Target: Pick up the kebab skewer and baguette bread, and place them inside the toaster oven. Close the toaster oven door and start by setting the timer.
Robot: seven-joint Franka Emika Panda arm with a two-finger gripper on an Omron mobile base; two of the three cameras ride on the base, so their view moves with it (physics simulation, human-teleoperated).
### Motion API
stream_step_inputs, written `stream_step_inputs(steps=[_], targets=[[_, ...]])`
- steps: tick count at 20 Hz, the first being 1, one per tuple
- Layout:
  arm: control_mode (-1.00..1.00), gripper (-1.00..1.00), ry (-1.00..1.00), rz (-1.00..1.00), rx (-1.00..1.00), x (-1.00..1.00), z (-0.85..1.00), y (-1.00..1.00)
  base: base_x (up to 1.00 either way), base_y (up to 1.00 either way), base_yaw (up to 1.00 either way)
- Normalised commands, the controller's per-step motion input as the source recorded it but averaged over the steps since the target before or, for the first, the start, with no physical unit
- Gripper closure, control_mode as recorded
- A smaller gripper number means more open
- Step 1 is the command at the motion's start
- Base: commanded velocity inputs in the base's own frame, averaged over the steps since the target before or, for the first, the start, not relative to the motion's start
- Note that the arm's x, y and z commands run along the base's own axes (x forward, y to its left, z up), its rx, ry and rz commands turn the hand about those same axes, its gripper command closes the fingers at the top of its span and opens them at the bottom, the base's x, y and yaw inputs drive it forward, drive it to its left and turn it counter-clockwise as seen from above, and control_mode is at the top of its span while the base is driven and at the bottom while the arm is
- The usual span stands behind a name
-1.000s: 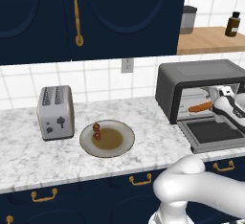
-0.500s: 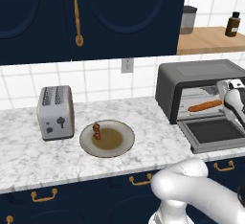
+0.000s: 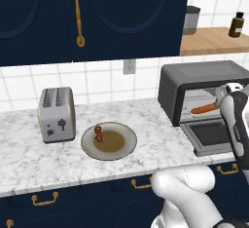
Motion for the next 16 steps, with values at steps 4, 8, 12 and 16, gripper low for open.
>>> stream_step_inputs(steps=[4, 8, 12, 16], targets=[[-1.0, -1.0, 0.11, -0.3, 0.05, -0.59, 0.12, 0.99, 0.0, 0.0, 0.0], [-1.0, -1.0, 0.11, -0.33, 0.08, -0.24, 0.08, 0.89, 0.0, 0.0, 0.0], [-1.0, -1.0, 0.04, -0.35, 0.17, -0.03, 0.0, 0.88, 0.0, 0.0, 0.0], [-1.0, -1.0, 0.0, -0.37, 0.24, 0.0, 0.0, 1.0, 0.0, 0.0, 0.0]])
